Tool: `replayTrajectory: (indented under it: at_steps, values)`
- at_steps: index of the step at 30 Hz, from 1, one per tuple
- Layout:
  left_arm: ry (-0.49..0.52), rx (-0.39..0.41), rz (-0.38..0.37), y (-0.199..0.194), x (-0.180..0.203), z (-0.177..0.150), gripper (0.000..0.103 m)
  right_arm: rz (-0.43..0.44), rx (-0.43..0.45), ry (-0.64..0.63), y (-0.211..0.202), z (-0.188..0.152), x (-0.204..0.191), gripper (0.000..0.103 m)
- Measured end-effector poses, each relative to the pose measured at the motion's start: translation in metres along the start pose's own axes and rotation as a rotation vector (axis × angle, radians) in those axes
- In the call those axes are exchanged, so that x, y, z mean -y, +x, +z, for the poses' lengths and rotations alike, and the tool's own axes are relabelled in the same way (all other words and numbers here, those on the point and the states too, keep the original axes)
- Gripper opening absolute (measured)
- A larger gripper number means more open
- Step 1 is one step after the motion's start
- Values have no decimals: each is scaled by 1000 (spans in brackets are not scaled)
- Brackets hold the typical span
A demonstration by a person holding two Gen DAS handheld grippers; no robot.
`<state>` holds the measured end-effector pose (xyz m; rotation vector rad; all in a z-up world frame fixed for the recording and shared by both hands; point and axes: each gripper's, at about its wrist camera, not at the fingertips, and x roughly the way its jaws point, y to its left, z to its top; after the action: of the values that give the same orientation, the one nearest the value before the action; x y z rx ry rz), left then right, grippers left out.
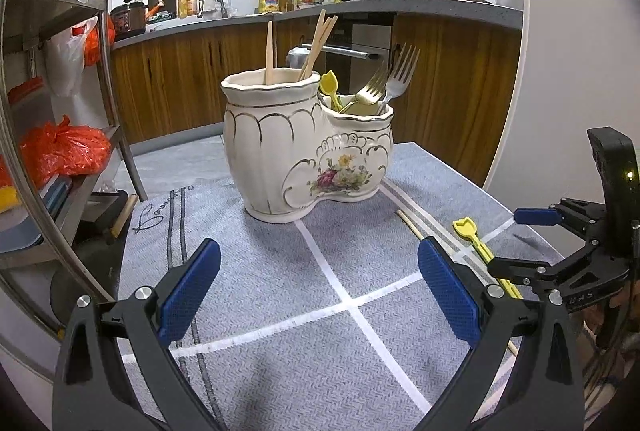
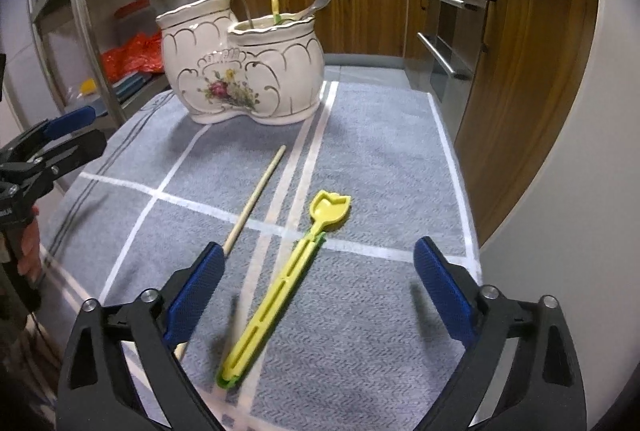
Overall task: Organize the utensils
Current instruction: 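Grasp the long yellow utensil with the right tool while the left tool grasps the last chopstick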
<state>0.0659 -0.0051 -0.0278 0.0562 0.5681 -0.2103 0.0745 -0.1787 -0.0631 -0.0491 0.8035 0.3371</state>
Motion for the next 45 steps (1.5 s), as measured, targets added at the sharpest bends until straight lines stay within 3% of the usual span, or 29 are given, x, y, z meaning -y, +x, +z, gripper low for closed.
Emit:
replayTrajectory:
  at_steps: [4,16,26,29,35,40,45]
  values:
    - [3,-4,-4,1,3,-1,97,11,-42,15,8,1,-4,54]
    - [17,-35,-18,13,21,2,97,18,-54,20,18,7,3,11]
    - [-4,-217,-68,60,65,4,93,15,18,67,2,11,29,11]
    - [9,-252,-82,68,79,3,82,16,25,78,2,10,33,11]
    - [64,-301,-89,74,102,-3,41,32,35,86,0,7,37,11]
    - [85,-316,-80,75,107,-7,13,50,40,78,-1,5,33,11]
    - [62,-332,-132,75,92,-3,4,69,45,57,-3,5,26,11]
